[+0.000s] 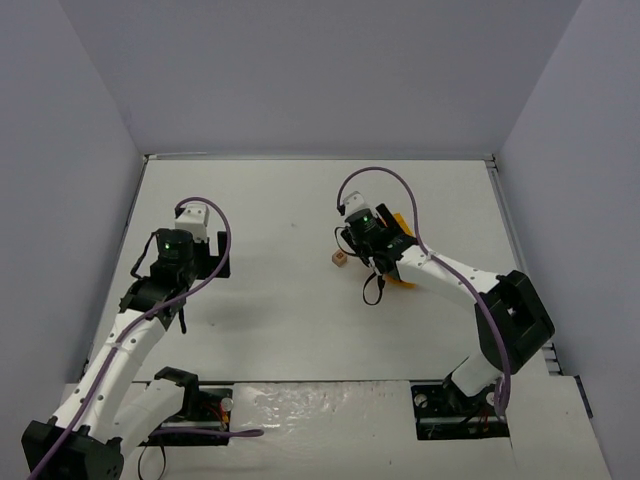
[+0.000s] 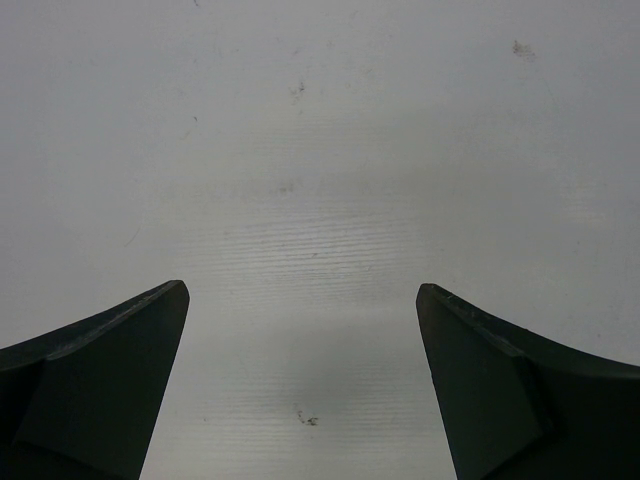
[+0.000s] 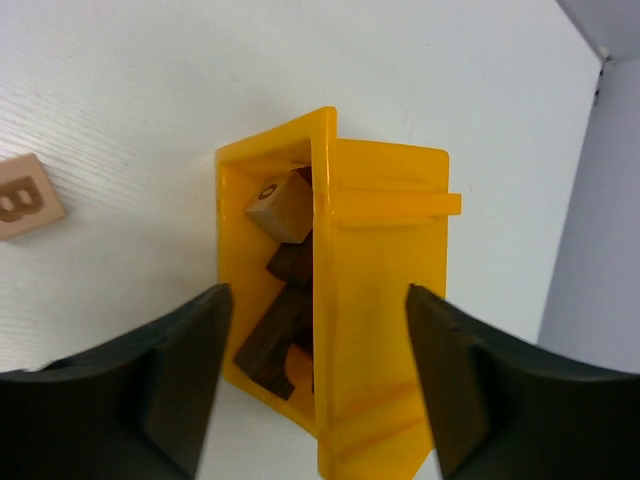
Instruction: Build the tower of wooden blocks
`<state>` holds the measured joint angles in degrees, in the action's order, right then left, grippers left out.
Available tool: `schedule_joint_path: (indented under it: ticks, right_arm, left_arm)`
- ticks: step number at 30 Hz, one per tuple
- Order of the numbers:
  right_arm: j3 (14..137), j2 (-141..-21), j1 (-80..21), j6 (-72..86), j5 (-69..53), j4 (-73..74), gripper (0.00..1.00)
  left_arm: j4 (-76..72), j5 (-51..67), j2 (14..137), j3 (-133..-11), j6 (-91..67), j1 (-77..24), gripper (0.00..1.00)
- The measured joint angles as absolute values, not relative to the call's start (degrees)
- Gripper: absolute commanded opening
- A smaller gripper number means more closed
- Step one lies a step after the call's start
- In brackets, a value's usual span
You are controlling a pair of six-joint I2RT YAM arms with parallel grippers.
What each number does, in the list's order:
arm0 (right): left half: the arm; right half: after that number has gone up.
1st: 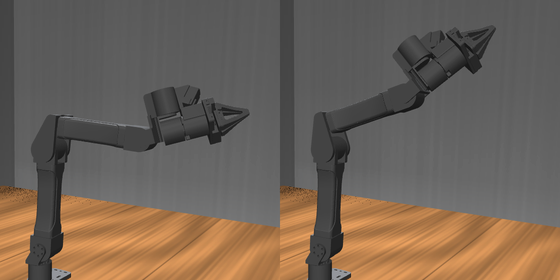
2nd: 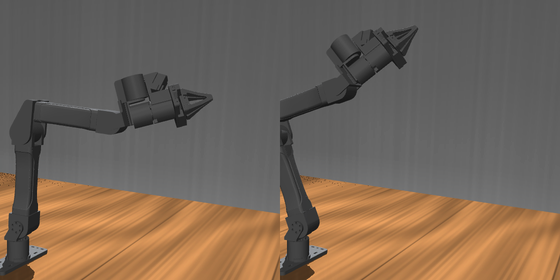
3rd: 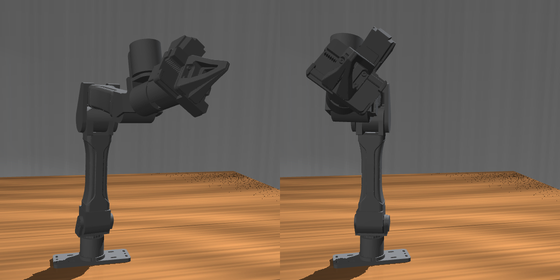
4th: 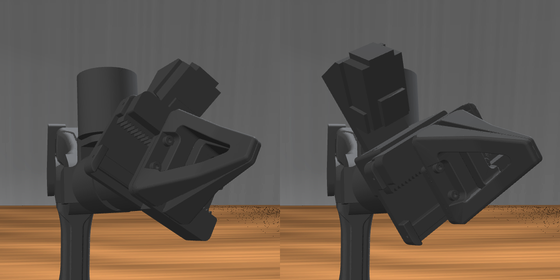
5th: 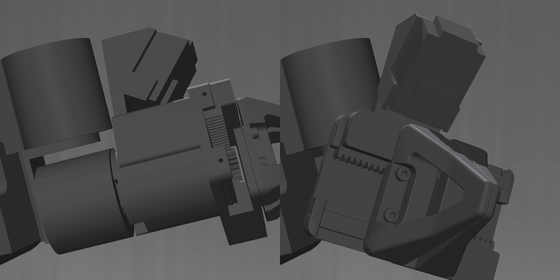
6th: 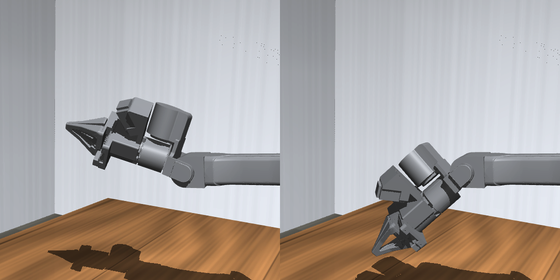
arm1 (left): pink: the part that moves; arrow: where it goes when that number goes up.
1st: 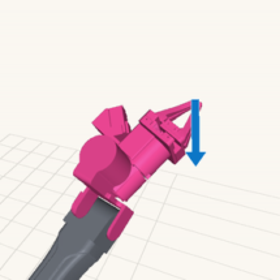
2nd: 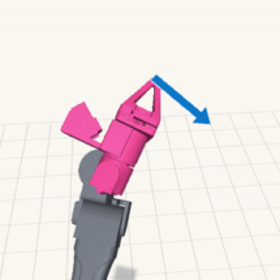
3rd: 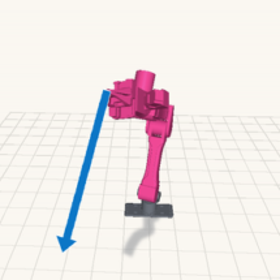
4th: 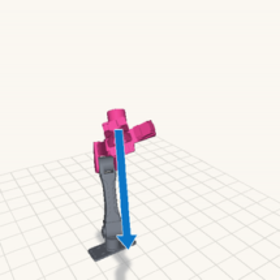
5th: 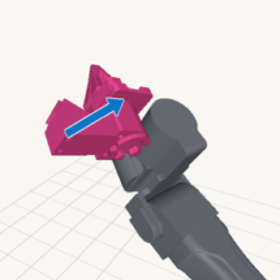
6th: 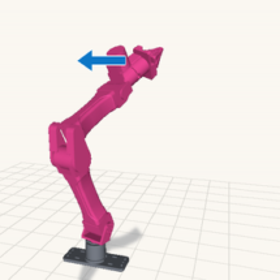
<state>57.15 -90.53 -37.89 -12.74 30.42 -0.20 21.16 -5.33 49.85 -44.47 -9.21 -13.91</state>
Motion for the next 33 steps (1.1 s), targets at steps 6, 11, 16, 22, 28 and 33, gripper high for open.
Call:
schedule_joint_path:
  ticks: [6, 11, 16, 22, 28, 33]
  right_arm:
    - [59.6, -85.7, -37.6, -10.5, 27.0, 3.2, 1.00]
    - [62.9, -83.8, -33.1, -7.5, 19.7, 7.0, 1.00]
    - [66.2, -83.8, -24.0, -4.6, 10.9, 9.6, 1.00]
    - [68.1, -86.1, -21.1, -3.2, 2.0, 12.0, 1.00]
    - [68.1, -89.5, -20.4, -2.4, -1.6, 13.2, 1.00]
    - [68.1, -90.5, -18.5, -2.3, -1.8, 13.7, 1.00]
  left_arm:
    - [21.2, -4.6, 51.0, -44.5, -9.2, -13.9, 0.97]
    - [21.2, -4.0, 51.8, -44.7, -9.2, -13.9, 0.97]
    - [21.2, -3.2, 52.5, -44.7, -9.2, -14.0, 0.97]
    - [21.3, -2.3, 53.4, -45.0, -9.2, -14.3, 0.97]
    - [21.3, -1.8, 53.7, -45.2, -9.2, -14.3, 0.97]
    - [21.4, -1.4, 54.2, -45.3, -9.2, -14.3, 0.97]
